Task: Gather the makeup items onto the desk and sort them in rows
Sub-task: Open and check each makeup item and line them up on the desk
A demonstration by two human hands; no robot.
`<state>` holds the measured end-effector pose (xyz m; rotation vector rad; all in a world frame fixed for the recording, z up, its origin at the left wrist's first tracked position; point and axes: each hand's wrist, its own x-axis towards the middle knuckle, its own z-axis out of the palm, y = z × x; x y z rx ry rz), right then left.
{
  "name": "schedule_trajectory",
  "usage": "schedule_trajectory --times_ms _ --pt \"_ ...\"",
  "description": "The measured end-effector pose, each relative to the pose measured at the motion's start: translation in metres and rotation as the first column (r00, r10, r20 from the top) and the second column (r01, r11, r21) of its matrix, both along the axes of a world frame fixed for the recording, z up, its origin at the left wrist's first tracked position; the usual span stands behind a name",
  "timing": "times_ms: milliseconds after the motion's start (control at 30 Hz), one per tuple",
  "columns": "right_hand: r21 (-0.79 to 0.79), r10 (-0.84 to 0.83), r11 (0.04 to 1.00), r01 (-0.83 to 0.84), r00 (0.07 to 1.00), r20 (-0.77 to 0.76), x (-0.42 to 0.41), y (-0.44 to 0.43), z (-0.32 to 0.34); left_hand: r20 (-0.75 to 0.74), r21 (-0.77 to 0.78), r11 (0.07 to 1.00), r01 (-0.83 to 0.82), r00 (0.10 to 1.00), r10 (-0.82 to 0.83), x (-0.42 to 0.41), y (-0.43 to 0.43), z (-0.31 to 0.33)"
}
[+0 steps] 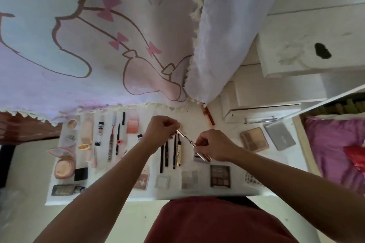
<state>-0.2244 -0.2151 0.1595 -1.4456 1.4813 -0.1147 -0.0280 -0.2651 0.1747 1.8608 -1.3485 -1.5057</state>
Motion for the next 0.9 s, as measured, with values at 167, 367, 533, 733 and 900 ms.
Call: schedule_trajectory --times_ms 167,367,533,733,900 --pt "0.028 -0.159 0.986 0.163 0.98 -0.121 0.033 -0.001 -0.027 0.223 -0.043 0.953 0.3 0.933 -0.283 -0.015 -0.045 -0.033" --pt "0.1 -0.269 0.946 0.31 0.916 -0.297 0.057 -0.005 -0.056 0.387 0.016 0.801 0.599 0.734 -0.557 -0.028 -0.073 -0.07" --pt "0.101 -0.248 0.946 0.307 0.89 -0.384 0.07 -0.011 -0.072 0.454 0.115 0.618 0.778 0.512 -0.729 -0.04 -0.086 -0.094" --pt "0.042 -0.186 0.972 0.232 0.863 -0.469 0.077 -0.016 -0.084 0.517 0.147 0.514 0.845 0.377 -0.768 -0.049 -0.091 -0.103" --pt "0.044 -0.229 0.961 0.274 0.871 -0.434 0.064 -0.016 -0.081 0.519 0.121 0.565 0.816 0.433 -0.737 -0.044 -0.093 -0.105"
